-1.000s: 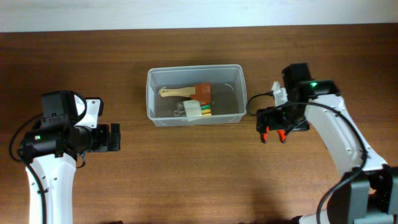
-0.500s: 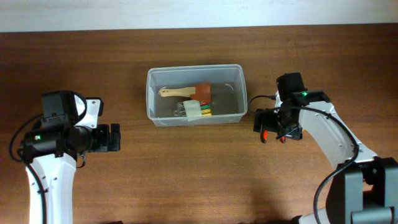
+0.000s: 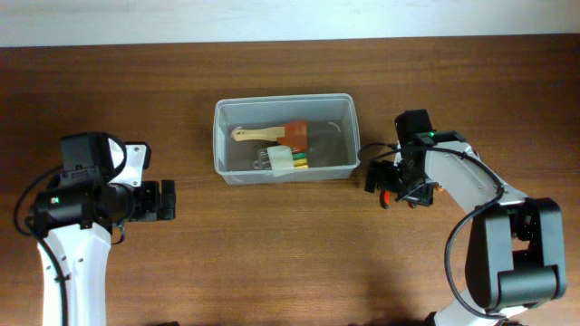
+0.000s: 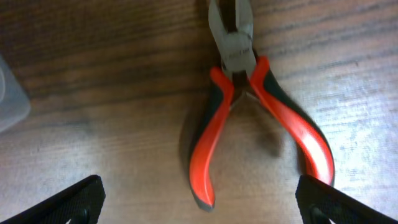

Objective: Pack container
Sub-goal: 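Lower the right gripper and grasp the red-handled pliers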

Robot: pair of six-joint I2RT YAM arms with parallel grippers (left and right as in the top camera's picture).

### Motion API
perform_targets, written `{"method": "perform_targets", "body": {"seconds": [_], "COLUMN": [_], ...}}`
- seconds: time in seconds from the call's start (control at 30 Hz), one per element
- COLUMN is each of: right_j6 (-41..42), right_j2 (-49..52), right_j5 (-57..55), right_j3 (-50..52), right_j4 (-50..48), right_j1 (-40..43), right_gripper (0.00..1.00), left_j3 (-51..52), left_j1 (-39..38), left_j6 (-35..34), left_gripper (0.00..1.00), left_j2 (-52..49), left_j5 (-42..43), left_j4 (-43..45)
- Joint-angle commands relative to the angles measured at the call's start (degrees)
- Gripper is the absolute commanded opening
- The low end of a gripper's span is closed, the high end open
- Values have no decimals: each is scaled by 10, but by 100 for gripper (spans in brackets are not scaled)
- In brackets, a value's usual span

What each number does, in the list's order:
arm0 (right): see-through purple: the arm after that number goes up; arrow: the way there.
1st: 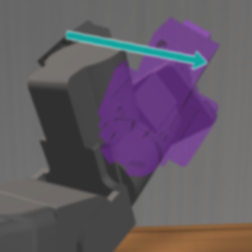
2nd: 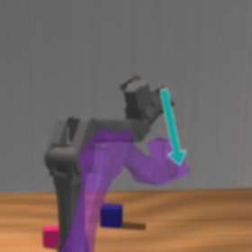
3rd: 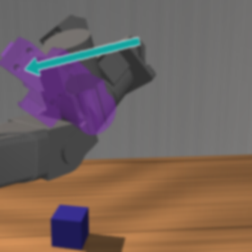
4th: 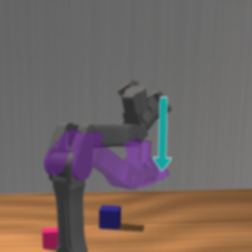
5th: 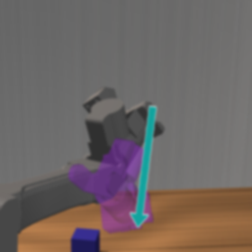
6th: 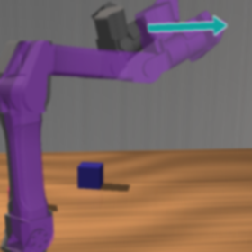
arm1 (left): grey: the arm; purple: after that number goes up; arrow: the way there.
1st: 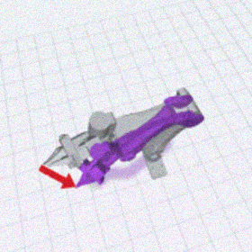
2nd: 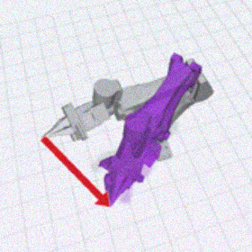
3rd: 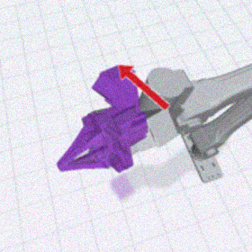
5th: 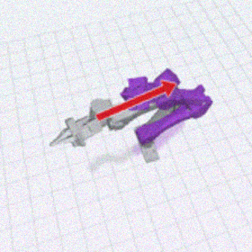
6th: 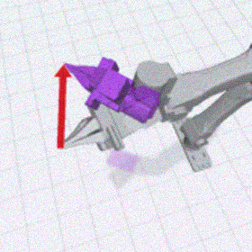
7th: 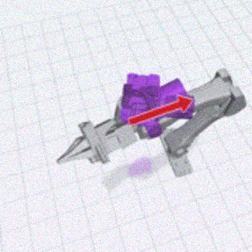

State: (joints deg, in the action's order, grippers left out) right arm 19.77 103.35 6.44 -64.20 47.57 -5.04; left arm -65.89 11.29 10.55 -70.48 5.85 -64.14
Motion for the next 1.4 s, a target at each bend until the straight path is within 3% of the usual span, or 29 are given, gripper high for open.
{"method": "perform_targets", "body": {"seconds": [0.0,0.43,0.63,1.1,1.37], "right_j6": [9,9,20,32,32], "right_j2": [16,57,61,61,61], "right_j5": [-11,-12,-45,-68,-67], "right_j3": [4,5,5,5,6], "right_j4": [-8,-22,-23,-21,-14], "right_j1": [-2,-2,-2,-2,-2], "right_gripper": [99,99,93,91,72], "left_j3": [3,3,3,3,3], "left_j1": [1,1,1,1,1], "left_j6": [-7,-7,-7,-7,-7], "left_gripper": [99,99,99,100,99], "left_j2": [7,7,7,7,7], "left_j5": [9,8,9,9,9], "left_j4": [1,1,1,1,1]}}
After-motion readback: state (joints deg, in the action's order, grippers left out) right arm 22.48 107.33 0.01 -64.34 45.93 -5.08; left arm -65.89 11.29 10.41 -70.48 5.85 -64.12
